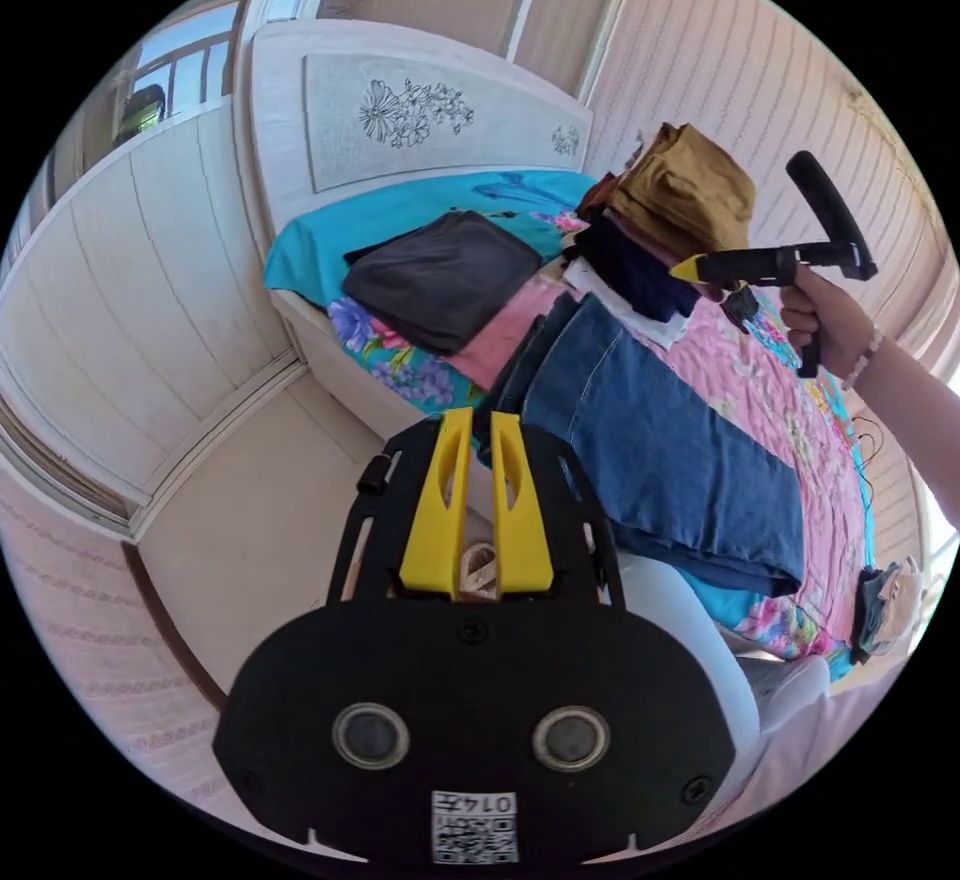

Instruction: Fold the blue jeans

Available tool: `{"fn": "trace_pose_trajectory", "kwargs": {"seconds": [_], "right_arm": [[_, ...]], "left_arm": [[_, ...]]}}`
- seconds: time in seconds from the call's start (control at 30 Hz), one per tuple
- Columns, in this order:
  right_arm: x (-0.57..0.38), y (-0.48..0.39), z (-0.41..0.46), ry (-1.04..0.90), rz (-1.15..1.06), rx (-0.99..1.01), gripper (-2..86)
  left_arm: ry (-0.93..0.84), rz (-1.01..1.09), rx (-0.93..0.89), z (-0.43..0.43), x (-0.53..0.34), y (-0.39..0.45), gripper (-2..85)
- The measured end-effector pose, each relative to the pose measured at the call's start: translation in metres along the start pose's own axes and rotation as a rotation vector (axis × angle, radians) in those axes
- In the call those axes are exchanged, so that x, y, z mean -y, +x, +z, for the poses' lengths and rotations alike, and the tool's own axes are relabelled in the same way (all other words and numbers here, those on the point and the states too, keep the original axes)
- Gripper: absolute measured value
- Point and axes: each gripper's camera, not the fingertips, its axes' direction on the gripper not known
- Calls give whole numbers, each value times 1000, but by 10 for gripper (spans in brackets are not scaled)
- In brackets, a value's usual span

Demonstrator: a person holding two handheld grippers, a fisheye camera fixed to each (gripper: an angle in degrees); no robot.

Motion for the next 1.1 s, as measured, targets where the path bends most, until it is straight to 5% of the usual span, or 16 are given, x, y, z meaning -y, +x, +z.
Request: {"fn": "trace_pose_trajectory", "kwargs": {"seconds": [0.1,0.33,0.53,0.8,0.93,1.1], "right_arm": [[-36,14,-6,-12,-8,-46,6],[-132,55,2,-290,23,-175,-9],[-123,73,4,-333,65,-232,-8],[-143,113,-2,-467,169,-207,-6],[-173,135,-47,-381,207,-106,-5],[-265,159,-158,18,352,6,2]], "left_arm": [[34,75,-52,-7,-14,21,-3],[-152,637,-398,21,-52,181,-10],[-370,859,-298,69,-74,266,-10],[-368,911,-282,91,-97,300,-8],[-339,955,-238,72,-106,318,-4],[-185,941,-408,17,-114,351,52]]}}
